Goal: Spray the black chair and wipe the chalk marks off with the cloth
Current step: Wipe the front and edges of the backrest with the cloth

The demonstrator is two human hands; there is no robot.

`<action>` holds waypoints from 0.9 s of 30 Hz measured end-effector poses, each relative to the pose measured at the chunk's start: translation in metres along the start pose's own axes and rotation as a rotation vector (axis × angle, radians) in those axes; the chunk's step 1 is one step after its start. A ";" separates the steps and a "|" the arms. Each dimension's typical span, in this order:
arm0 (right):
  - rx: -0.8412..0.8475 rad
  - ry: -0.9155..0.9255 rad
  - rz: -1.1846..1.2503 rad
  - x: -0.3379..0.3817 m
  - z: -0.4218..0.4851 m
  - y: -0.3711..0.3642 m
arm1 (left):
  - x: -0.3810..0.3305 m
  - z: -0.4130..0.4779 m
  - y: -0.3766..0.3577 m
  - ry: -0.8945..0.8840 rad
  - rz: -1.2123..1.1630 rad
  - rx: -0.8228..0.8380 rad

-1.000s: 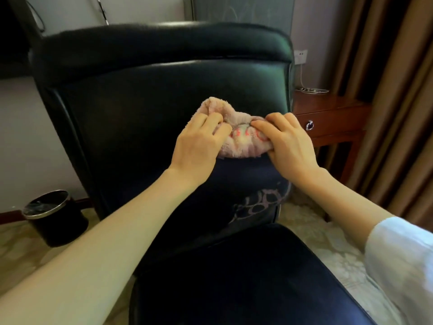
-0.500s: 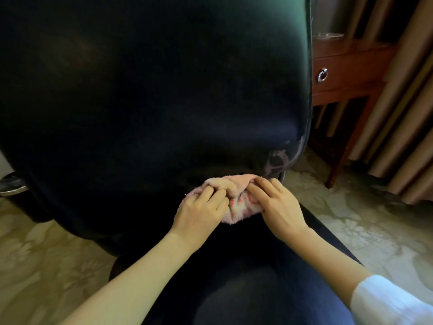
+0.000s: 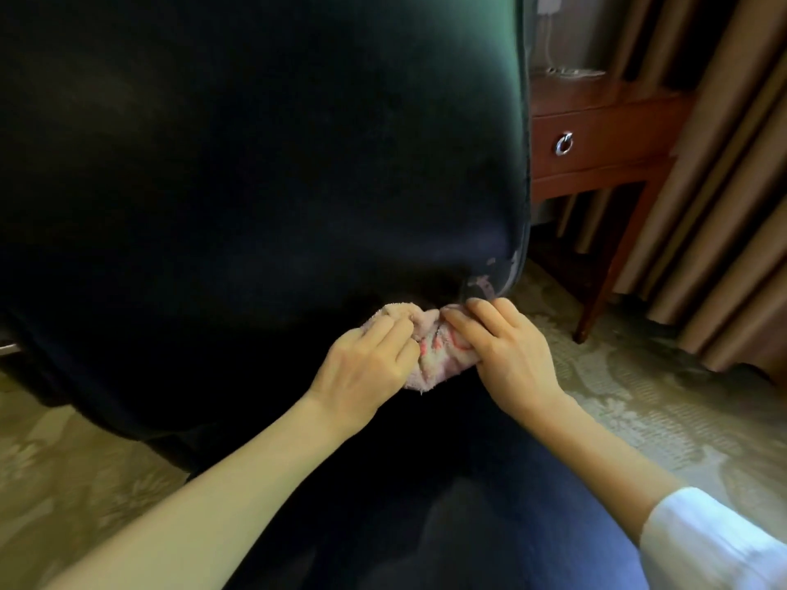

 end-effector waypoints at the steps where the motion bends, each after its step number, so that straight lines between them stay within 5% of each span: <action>1: -0.038 0.004 -0.009 -0.006 0.006 0.014 | 0.002 0.013 0.013 -0.003 0.016 -0.054; 6: -0.223 -0.041 -0.084 -0.028 0.067 0.089 | 0.033 0.094 0.082 0.052 0.138 -0.250; 12: -0.184 -0.055 -0.085 -0.051 0.119 0.124 | 0.052 0.142 0.104 0.110 0.053 -0.146; 19: -0.119 -0.111 0.039 -0.054 0.053 0.055 | 0.020 0.089 0.032 0.111 -0.179 -0.099; 27: 0.140 -0.093 0.005 -0.034 -0.039 -0.049 | -0.019 0.002 -0.066 -0.080 -0.034 0.116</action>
Point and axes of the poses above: each hand's wrist, its own z-axis towards the middle knuckle, its own y-axis out of the back of the hand, x = y × z, the point moved 1 cm from there along z, towards the middle knuckle, and after that the axes turned 1 degree about -z, right-handed, at the moved point
